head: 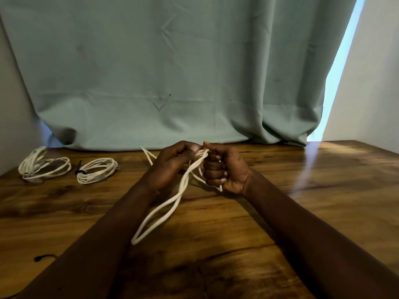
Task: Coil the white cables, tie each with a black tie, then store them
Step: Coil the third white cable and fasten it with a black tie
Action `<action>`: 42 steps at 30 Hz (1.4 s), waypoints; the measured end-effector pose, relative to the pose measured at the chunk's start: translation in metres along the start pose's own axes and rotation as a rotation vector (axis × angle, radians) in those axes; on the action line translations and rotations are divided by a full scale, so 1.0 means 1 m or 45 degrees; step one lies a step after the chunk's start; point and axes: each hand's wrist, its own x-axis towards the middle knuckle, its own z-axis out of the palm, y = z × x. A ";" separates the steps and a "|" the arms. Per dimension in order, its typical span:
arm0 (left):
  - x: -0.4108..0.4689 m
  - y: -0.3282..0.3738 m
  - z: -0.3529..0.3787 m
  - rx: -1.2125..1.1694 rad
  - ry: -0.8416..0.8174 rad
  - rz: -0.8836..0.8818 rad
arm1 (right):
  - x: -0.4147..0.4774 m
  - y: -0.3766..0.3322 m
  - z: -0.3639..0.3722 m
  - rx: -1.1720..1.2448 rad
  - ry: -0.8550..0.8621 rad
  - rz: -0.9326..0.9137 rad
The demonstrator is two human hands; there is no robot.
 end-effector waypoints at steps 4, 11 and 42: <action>0.002 -0.007 0.013 -0.251 0.040 -0.205 | 0.002 0.000 -0.005 0.201 -0.138 -0.082; 0.006 -0.002 0.018 -0.612 -0.027 -0.323 | 0.002 0.002 0.003 0.131 0.032 -0.080; 0.009 -0.007 0.010 -0.483 0.223 -0.519 | 0.010 0.013 0.007 -0.133 0.408 0.052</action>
